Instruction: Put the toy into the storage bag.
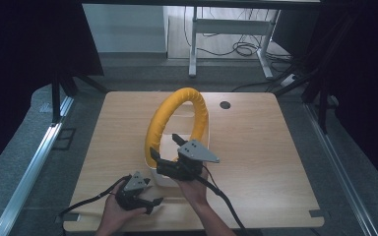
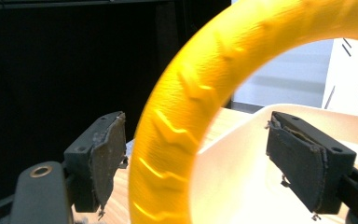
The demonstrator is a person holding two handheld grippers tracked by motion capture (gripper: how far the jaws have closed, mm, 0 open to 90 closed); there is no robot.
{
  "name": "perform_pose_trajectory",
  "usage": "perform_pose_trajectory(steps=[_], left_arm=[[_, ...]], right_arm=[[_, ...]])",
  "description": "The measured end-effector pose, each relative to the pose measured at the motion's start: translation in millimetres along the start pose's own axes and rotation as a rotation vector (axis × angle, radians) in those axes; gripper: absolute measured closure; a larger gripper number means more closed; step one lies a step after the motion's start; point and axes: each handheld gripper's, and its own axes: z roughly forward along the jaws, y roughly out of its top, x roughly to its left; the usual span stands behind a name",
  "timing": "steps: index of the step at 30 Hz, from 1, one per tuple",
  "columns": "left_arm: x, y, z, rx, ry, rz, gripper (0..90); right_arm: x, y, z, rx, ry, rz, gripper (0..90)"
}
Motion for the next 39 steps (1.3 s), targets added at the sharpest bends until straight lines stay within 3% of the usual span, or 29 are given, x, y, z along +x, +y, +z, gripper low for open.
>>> perform_pose_trajectory(steps=[4, 12, 18, 19, 21, 28, 32, 39], left_arm=[[-0.1, 0.2, -1.0, -0.006, 0.004, 0.0, 15.7], [-0.3, 0.3, -0.5, -0.004, 0.007, -0.005, 15.7], [-0.2, 0.7, -1.7, -0.008, 0.01, -0.006, 15.7], [-0.2, 0.8, -1.8, -0.007, 0.01, -0.006, 15.7], [-0.2, 0.6, -1.6, -0.006, 0.012, -0.006, 15.7], [-0.2, 0.4, -0.4, -0.003, 0.013, -0.007, 15.7], [-0.2, 0.7, -2.1, -0.007, 0.014, -0.005, 15.7], [-0.1, 0.4, -0.9, -0.004, 0.01, -0.004, 15.7]], right_arm=[[-18.6, 2.2, -17.7, -0.002, 0.039, 0.028, 23.2], [-54.8, 1.4, -50.4, -0.003, 0.02, 0.01, 31.9], [-91.5, -5.7, -77.0, 0.005, -0.064, -0.018, 37.1], [-103.9, -11.2, -85.9, -0.004, -0.099, -0.028, 39.1], [-109.8, -14.6, -90.4, -0.004, -0.112, -0.032, 39.3], [-150.5, -43.0, -117.6, 0.06, -0.188, -0.009, 39.4], [-171.5, -61.8, -130.3, 0.13, -0.238, -0.028, 39.2], [-190.9, -79.0, -136.7, 0.187, -0.266, 0.018, 39.0]])
